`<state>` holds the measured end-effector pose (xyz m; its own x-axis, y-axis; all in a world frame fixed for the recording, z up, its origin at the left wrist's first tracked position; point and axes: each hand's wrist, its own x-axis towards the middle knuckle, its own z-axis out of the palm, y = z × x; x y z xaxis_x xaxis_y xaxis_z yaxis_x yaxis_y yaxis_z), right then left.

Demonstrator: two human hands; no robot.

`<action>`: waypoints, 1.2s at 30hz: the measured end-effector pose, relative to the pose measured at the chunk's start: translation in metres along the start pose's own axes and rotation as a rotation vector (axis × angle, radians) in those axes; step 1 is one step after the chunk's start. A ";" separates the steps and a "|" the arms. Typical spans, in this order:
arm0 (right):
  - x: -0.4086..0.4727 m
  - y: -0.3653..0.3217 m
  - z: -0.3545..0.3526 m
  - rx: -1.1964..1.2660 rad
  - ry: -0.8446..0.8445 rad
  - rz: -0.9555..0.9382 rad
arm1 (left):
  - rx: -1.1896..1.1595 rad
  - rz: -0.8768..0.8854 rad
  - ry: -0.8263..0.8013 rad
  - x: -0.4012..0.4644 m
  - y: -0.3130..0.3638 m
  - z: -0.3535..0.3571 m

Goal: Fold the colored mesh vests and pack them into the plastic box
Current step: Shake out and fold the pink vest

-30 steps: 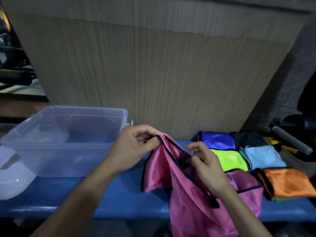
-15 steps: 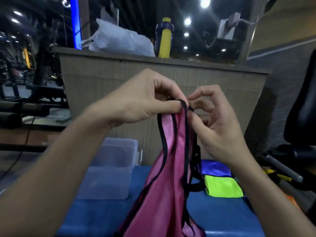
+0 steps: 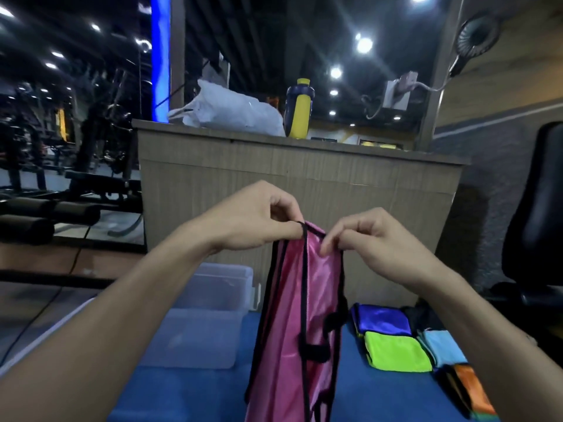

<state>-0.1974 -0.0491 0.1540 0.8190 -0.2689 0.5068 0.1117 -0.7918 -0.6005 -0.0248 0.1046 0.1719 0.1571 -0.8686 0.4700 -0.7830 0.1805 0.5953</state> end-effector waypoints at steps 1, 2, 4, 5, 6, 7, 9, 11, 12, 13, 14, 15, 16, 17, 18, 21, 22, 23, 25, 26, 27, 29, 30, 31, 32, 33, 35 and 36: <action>-0.004 -0.001 0.004 0.022 -0.040 0.029 | 0.029 -0.008 0.017 0.001 0.002 0.002; -0.006 -0.001 0.009 0.032 -0.055 0.051 | 0.074 -0.014 0.031 0.002 0.004 0.004; -0.009 0.002 0.019 -0.034 -0.030 0.022 | 0.182 -0.021 0.056 0.004 0.010 0.008; -0.008 0.003 0.022 -0.079 0.006 -0.011 | 0.220 -0.024 0.067 0.005 0.011 0.010; -0.007 0.004 0.024 -0.115 0.046 -0.041 | 0.238 -0.029 0.075 0.006 0.012 0.011; -0.005 0.005 0.023 -0.133 0.066 -0.056 | 0.236 -0.032 0.081 0.006 0.012 0.011; -0.001 0.006 0.017 -0.087 0.048 -0.051 | 0.187 -0.030 0.077 0.005 0.008 0.010; 0.002 0.007 0.010 -0.065 0.042 -0.034 | 0.129 -0.023 0.046 0.001 0.004 0.010; 0.003 0.008 0.007 -0.081 0.053 -0.036 | 0.106 -0.021 0.025 -0.001 0.001 0.011; 0.006 0.009 0.004 -0.105 0.058 -0.042 | 0.089 -0.022 0.004 -0.003 -0.002 0.014; 0.008 0.009 0.001 -0.123 0.055 -0.043 | 0.078 -0.027 -0.013 -0.005 -0.006 0.017; 0.010 0.008 -0.002 -0.133 0.047 -0.040 | 0.073 -0.035 -0.024 -0.006 -0.010 0.023; 0.012 0.008 -0.004 -0.132 0.037 -0.039 | 0.070 -0.045 -0.028 -0.008 -0.015 0.030; 0.014 0.007 -0.007 -0.115 0.036 -0.045 | 0.064 -0.054 -0.028 -0.009 -0.021 0.038; 0.015 0.006 -0.009 -0.079 0.045 -0.055 | 0.055 -0.064 -0.024 -0.010 -0.029 0.046; 0.014 0.008 -0.012 0.088 0.137 -0.063 | 0.006 -0.082 -0.003 -0.016 -0.052 0.073; 0.013 0.011 -0.012 0.135 0.163 -0.048 | -0.033 -0.085 0.008 -0.018 -0.058 0.080; 0.012 0.014 -0.012 0.181 0.180 -0.028 | -0.084 -0.086 0.022 -0.020 -0.063 0.087; 0.010 0.023 -0.010 0.279 0.202 0.023 | -0.187 -0.088 0.064 -0.023 -0.070 0.096; 0.010 0.027 -0.009 0.332 0.208 0.052 | -0.242 -0.091 0.075 -0.024 -0.070 0.099; 0.009 0.029 -0.007 0.376 0.211 0.080 | -0.308 -0.098 0.075 -0.025 -0.069 0.102; 0.008 0.034 -0.005 0.418 0.212 0.118 | -0.429 -0.109 0.068 -0.027 -0.067 0.108; 0.007 0.036 -0.004 0.431 0.208 0.130 | -0.460 -0.108 0.086 -0.027 -0.066 0.110; 0.007 0.038 -0.003 0.450 0.206 0.143 | -0.487 -0.108 0.118 -0.026 -0.066 0.113; 0.007 0.040 -0.003 0.469 0.212 0.160 | -0.519 -0.111 0.163 -0.025 -0.067 0.114; 0.006 0.043 -0.002 0.484 0.217 0.184 | -0.547 -0.112 0.212 -0.023 -0.069 0.114; 0.002 0.052 -0.001 0.493 0.206 0.240 | -0.570 -0.107 0.281 -0.018 -0.072 0.108; -0.001 0.057 0.000 0.487 0.178 0.268 | -0.552 -0.103 0.292 -0.016 -0.071 0.101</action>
<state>-0.1917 -0.0942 0.1195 0.7518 -0.5466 0.3687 0.1940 -0.3511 -0.9160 -0.0323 0.0594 0.0560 0.4337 -0.7464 0.5048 -0.3420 0.3820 0.8586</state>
